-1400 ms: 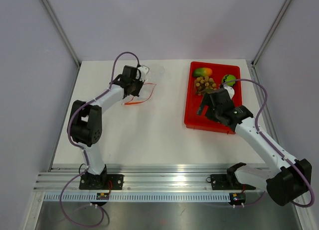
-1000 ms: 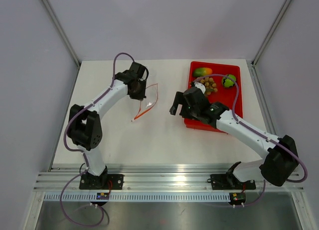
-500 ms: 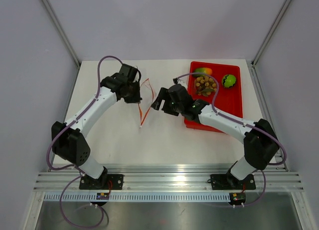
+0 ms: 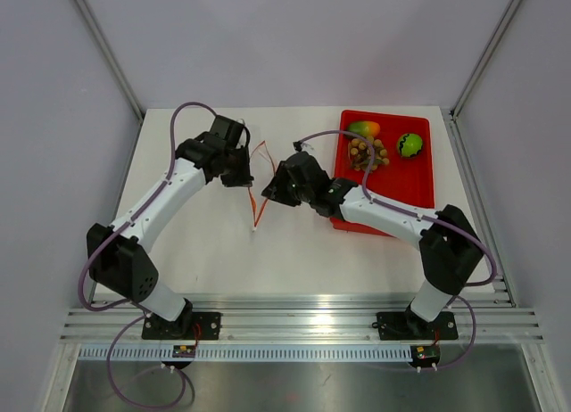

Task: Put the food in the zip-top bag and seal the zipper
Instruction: Open the zipper of the food storage bag, then pick up the fake fruit from the bin.

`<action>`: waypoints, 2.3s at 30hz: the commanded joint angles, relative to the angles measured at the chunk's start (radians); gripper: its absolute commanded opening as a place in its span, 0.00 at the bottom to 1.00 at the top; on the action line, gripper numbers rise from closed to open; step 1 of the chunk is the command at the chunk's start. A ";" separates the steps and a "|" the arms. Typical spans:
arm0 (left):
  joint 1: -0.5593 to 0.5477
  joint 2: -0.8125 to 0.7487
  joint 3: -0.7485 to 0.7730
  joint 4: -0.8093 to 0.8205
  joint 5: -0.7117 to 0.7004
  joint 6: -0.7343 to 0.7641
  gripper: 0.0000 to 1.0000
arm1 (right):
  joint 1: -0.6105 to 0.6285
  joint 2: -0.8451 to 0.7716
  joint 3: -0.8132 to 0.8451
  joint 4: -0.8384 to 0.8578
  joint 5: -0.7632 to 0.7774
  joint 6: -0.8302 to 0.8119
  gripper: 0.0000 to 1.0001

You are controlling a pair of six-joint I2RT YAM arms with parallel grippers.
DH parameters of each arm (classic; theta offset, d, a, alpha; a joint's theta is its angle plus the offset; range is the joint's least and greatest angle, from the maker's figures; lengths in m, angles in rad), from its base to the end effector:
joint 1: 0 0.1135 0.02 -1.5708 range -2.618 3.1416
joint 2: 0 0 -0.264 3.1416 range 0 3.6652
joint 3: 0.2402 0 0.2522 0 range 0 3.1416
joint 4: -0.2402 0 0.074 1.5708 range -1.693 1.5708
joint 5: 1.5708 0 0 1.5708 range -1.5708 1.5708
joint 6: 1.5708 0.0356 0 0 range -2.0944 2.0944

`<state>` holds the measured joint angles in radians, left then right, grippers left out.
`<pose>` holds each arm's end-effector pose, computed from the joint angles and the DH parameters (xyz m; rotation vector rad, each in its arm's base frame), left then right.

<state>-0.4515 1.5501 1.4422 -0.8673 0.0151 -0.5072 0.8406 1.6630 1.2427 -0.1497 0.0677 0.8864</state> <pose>0.2931 -0.1427 0.3200 -0.0662 2.5925 -0.3845 0.2584 0.2850 0.2721 0.0948 2.2873 0.9010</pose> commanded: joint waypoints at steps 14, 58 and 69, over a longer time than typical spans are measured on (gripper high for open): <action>-0.006 -0.151 0.096 -0.180 0.002 0.091 0.00 | -0.093 0.202 0.216 -0.211 -0.012 -0.175 0.00; -0.087 0.300 0.317 0.017 0.112 -0.059 0.00 | -0.601 -0.232 -0.032 -0.338 0.055 -0.138 0.95; -0.087 0.297 0.331 0.008 0.062 0.010 0.00 | -0.772 0.139 0.352 -0.482 0.245 -0.190 0.95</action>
<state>-0.5392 1.8488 1.7325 -0.8886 0.1047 -0.5312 0.0753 1.7226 1.4578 -0.5842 0.2043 0.7219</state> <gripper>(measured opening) 0.008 0.939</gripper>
